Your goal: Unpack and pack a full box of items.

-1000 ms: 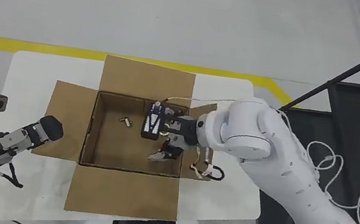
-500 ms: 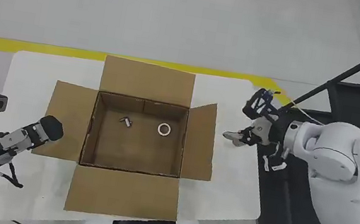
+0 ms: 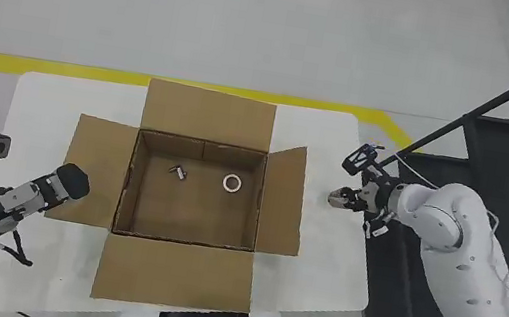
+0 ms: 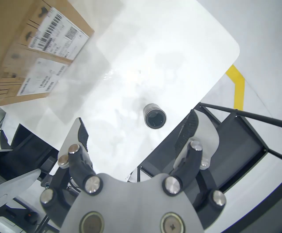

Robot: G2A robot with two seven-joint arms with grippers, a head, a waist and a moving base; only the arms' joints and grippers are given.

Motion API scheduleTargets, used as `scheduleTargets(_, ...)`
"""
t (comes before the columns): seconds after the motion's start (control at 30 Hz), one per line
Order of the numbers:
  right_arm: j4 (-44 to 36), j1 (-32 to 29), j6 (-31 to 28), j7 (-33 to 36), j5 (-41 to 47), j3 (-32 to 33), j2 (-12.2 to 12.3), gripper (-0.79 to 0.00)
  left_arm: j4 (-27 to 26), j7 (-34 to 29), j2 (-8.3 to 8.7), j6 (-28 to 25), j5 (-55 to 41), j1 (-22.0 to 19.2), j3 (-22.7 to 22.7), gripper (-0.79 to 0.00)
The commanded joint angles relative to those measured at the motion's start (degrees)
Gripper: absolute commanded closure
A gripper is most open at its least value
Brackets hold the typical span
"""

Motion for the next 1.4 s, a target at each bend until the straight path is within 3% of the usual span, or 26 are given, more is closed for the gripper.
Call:
scheduleTargets(0.0,3.42,1.50,0.12,-0.53,0.13,-2.09,-0.22,-0.785,0.00,0.00,0.00,0.00,0.00,0.00,0.00,-0.785)
scheduleTargets(0.53,24.57,12.82,1.87,-4.41,2.08,-13.01,-2.27,-0.785,0.00,0.00,0.00,0.00,0.00,0.00,0.00,-0.785)
scheduleTargets(0.97,21.94,11.35,1.55,-4.04,2.26,-9.92,-1.12,-0.785,0.00,0.00,0.00,0.00,0.00,0.00,0.00,-0.785)
scheduleTargets(1.37,27.00,13.87,2.82,-3.46,2.51,-15.52,-2.14,-0.785,0.00,0.00,0.00,0.00,0.00,0.00,0.00,-0.785)
